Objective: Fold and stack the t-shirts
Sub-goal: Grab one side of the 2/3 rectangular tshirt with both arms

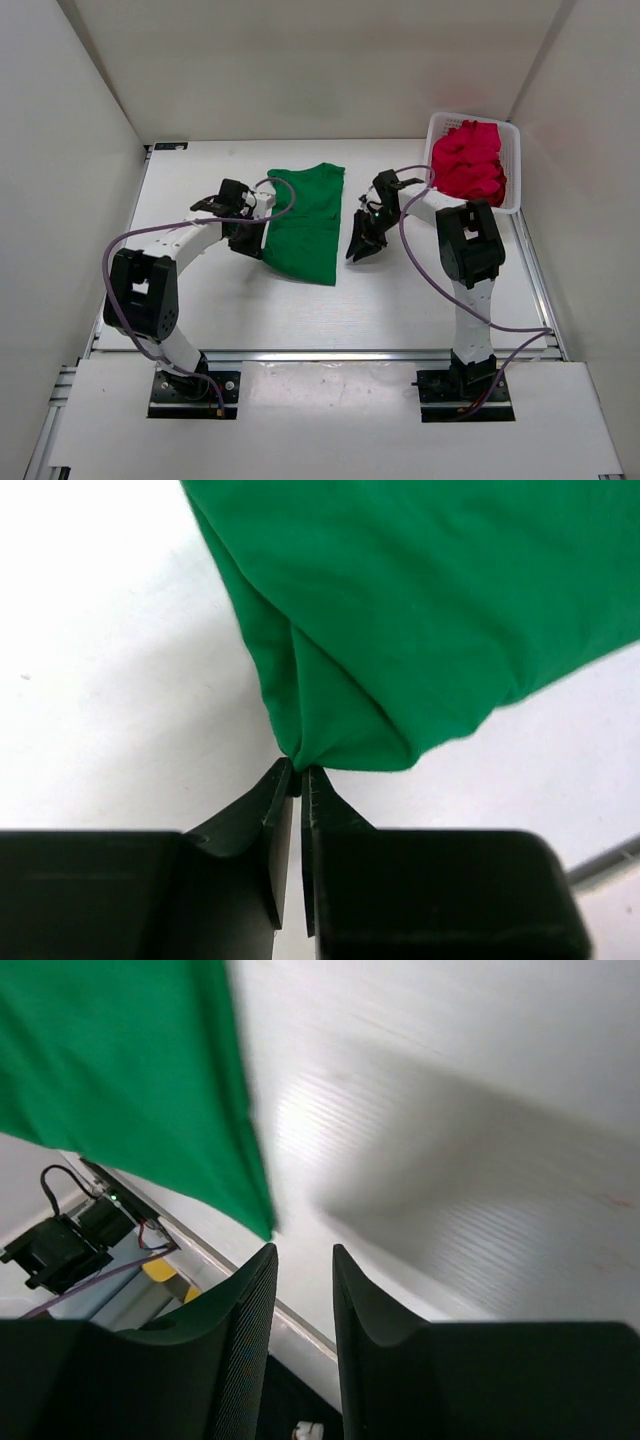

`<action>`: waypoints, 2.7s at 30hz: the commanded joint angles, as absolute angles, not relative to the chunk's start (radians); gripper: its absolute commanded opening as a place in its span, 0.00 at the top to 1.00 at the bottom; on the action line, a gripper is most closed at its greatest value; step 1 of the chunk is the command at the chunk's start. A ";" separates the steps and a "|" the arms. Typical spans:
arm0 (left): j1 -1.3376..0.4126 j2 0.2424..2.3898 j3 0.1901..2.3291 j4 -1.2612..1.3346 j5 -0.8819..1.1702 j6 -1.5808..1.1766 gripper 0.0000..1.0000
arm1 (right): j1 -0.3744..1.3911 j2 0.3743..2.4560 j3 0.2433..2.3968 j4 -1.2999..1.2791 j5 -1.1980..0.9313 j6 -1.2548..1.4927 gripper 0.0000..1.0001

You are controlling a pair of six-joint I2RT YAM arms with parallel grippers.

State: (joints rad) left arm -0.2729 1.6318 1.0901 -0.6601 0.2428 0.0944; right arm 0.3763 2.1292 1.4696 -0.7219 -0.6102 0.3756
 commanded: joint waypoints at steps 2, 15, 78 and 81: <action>-0.279 1.629 1.130 -0.634 0.193 0.112 0.80 | 0.416 2.154 1.581 -0.767 -0.615 0.353 0.65; -0.302 1.546 0.954 -0.752 0.275 0.124 0.76 | 0.454 2.097 1.546 -0.799 -0.554 0.321 0.60; -0.328 1.575 0.976 -0.725 0.265 0.099 1.00 | 0.548 1.987 1.483 -0.822 -0.532 0.390 1.00; -0.351 1.554 0.982 -0.820 0.265 0.153 1.00 | 0.575 1.947 1.464 -0.896 -0.519 0.336 1.00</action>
